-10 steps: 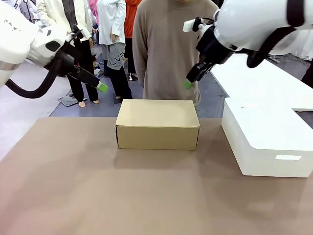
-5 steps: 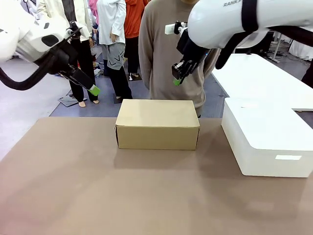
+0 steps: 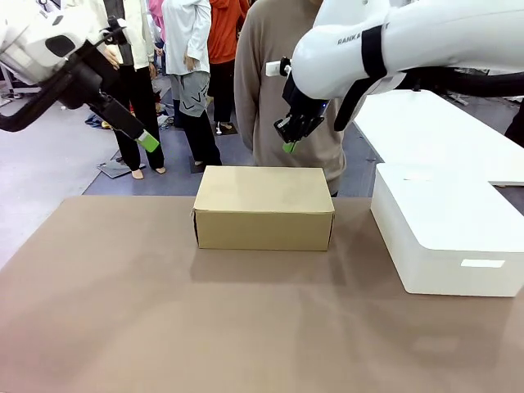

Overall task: Pack the shoes into the box.
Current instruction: Press down on the lid of the Shoes Box.

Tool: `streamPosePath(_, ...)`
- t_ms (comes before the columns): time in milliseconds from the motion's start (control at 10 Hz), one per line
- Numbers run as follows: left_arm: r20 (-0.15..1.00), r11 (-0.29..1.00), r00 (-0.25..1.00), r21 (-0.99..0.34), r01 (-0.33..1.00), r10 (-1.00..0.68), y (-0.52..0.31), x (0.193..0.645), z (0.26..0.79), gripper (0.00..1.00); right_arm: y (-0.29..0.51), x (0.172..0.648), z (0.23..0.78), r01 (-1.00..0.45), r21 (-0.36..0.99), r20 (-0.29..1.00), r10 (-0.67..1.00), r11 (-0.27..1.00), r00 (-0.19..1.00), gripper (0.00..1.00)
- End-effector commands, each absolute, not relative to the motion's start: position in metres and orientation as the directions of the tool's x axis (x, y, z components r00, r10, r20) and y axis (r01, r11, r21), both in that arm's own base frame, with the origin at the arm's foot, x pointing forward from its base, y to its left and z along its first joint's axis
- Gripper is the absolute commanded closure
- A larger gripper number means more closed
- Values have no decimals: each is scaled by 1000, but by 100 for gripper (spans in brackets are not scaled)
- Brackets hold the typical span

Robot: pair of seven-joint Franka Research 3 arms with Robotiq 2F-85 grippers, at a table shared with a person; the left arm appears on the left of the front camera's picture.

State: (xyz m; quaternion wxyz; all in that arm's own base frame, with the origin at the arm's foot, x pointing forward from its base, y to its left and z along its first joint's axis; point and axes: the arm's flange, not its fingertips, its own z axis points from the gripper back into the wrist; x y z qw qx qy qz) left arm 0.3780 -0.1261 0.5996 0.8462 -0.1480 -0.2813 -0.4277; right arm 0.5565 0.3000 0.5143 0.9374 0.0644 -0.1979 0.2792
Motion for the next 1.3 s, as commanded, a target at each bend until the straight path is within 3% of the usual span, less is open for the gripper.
streamPosePath(0, 611, 549, 441, -13, 836, -657, -121, 377, 602, 0, 313, 580, 505, -479, 6, 384, 441, 878, 812, 100)
streamPosePath(600, 603, 590, 476, -10, 807, -640, -126, 378, 600, 0, 309, 584, 485, -505, 15, 380, 463, 863, 801, 100)
streamPosePath(1200, 603, 590, 476, -10, 807, -640, -126, 378, 600, 0, 339, 619, 461, -364, 103, 358, 307, 926, 882, 100)
